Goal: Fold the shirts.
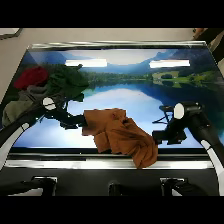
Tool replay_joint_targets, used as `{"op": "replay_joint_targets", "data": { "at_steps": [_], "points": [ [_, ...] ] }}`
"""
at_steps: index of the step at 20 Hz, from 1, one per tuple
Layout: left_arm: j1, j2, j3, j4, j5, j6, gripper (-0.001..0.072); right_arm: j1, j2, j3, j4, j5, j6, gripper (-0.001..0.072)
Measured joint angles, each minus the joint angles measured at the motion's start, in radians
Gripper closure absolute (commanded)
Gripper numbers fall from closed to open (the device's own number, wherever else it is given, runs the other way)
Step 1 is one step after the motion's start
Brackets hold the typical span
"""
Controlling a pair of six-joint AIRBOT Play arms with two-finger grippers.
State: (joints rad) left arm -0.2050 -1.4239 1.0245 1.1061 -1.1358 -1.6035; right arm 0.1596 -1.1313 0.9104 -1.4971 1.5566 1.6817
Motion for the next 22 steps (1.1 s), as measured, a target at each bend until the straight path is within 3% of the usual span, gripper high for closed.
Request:
{"op": "replay_joint_targets", "data": {
  "at_steps": [6,8,10,11,13,14,15,16,17,22],
  "points": [
    [-0.027,-0.046,-0.061,-0.084,0.086,0.028,0.0021,0.0,0.0,-0.134,0.039,-0.068,0.0,0.0044],
    [-0.042,-0.06,-0.067,-0.108,0.097,0.043,0.0246,0.0,0.0,-0.164,0.059,-0.092,0.0,0.0044],
    [-0.053,-0.07,-0.072,-0.111,0.115,0.052,0.0593,0.0,0.0,-0.195,0.084,-0.121,0.0,0.0045],
    [-0.056,-0.074,-0.076,-0.113,0.126,0.053,0.0676,0.0,-0.002,-0.211,0.095,-0.137,0.0,0.0046],
    [-0.061,-0.076,-0.073,-0.118,0.136,0.059,0.0677,0.0,-0.008,-0.244,0.133,-0.182,0.0,0.0048],
    [-0.063,-0.074,-0.071,-0.118,0.14,0.059,0.0677,0.0,-0.015,-0.26,0.154,-0.209,0.0,0.0074],
    [-0.064,-0.071,-0.07,-0.117,0.146,0.06,0.0677,0.0,-0.026,-0.273,0.175,-0.235,0.0,0.0258],
    [-0.063,-0.066,-0.069,-0.115,0.15,0.06,0.0677,0.0,-0.035,-0.282,0.194,-0.256,0.001,0.0592],
    [-0.062,-0.057,-0.068,-0.117,0.152,0.061,0.0678,0.0,-0.044,-0.288,0.214,-0.274,0.001,0.0663],
    [-0.062,0.059,-0.035,-0.1,0.176,0.077,0.068,0.0,-0.017,-0.22,0.197,-0.283,0.005,0.0663]
  ]
}}
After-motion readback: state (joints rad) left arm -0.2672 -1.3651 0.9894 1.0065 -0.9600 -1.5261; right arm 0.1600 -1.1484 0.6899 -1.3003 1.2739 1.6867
